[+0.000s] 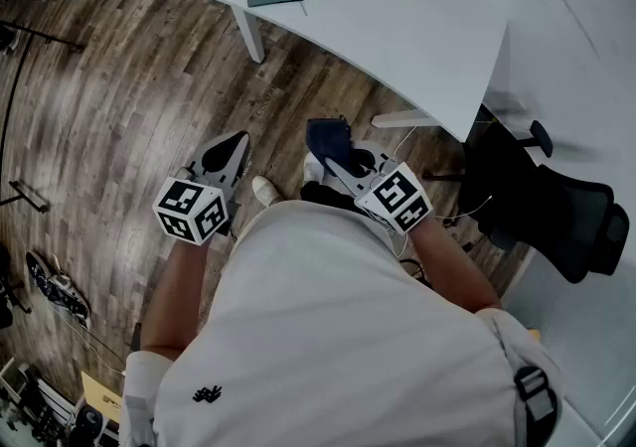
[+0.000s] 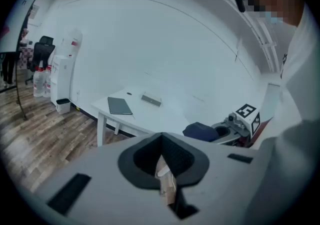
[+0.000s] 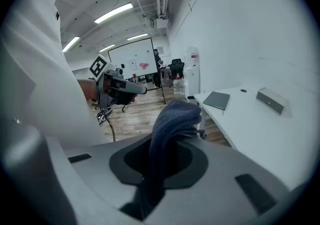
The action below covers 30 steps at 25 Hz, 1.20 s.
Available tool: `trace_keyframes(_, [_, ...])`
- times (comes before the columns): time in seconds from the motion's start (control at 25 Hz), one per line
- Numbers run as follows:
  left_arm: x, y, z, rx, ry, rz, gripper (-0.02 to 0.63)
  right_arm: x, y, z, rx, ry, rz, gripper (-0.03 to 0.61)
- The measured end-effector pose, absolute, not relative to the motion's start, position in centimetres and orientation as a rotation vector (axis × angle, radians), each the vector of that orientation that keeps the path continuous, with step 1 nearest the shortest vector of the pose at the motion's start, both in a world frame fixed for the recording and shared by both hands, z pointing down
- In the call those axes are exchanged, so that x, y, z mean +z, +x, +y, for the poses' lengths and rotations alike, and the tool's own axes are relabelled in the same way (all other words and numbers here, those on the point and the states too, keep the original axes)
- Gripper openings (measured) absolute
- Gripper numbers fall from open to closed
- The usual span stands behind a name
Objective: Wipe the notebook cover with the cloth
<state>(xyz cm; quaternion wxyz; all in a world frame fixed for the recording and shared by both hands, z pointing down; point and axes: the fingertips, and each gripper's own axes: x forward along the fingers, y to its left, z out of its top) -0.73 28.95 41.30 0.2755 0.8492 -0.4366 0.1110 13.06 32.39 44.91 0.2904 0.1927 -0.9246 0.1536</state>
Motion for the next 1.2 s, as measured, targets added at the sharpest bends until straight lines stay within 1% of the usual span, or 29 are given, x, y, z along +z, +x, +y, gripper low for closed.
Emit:
trace_keyframes(0.24, [41.2, 1.7, 26.5, 0.312, 2.271, -1.222, 0.000, 45.2, 15.6, 29.2, 0.405, 0.480, -2.470, 0.043])
trace_keyframes(0.64, [40.7, 3.3, 21.6, 0.312, 2.247, -1.332, 0.000, 47.7, 17.1, 24.8, 0.392, 0.378, -2.459, 0.043])
trace_keyframes(0.88, [41.4, 2.3, 18.8, 0.347, 2.261, -1.332, 0.000, 48.4, 16.4, 22.5, 0.429, 0.398, -2.445, 0.044])
trace_keyframes(1.2, [43.5, -2.3, 10.6, 0.385, 2.352, -1.239, 0.000, 49.5, 13.3, 16.6, 0.437, 0.577, -2.356, 0.044])
